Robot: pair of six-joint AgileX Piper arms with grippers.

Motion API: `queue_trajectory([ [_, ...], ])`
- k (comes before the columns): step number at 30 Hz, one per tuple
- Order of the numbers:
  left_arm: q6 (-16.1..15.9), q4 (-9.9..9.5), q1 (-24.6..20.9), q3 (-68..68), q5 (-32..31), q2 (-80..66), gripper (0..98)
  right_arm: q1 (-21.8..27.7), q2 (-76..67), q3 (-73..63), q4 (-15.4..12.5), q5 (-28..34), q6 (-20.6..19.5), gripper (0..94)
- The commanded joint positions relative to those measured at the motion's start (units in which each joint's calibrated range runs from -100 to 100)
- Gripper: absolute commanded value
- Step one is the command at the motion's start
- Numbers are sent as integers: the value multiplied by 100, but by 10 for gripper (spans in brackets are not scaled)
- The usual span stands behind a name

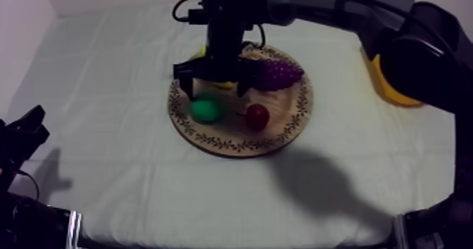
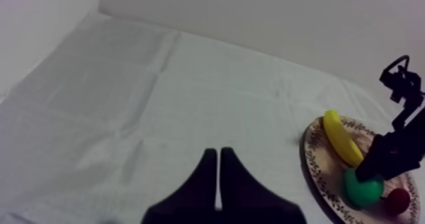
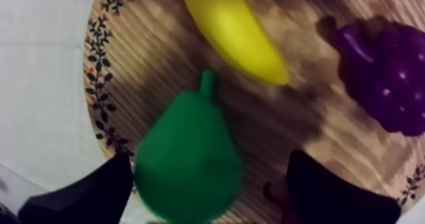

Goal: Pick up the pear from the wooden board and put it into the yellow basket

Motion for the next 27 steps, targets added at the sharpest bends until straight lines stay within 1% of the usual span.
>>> queue_trajectory([
  [1,1,1,-1,5,-1,0,1,-16,65,-51,-25,56,3,929],
  [7,1,1,-1,5,-1,0,1,-39,270,-154,-95,164,50,927],
  [9,1,1,-1,5,-1,0,1,-48,308,-130,-109,154,62,905],
  [11,1,1,-1,5,-1,0,1,-49,342,-115,-136,146,77,830],
  [22,1,1,-1,5,-1,0,1,-199,256,-39,-156,230,209,341],
  [24,1,1,-1,5,-1,0,1,-227,200,-16,-156,257,223,286],
  [27,1,1,-1,5,-1,0,1,-246,49,47,-152,336,247,259],
])
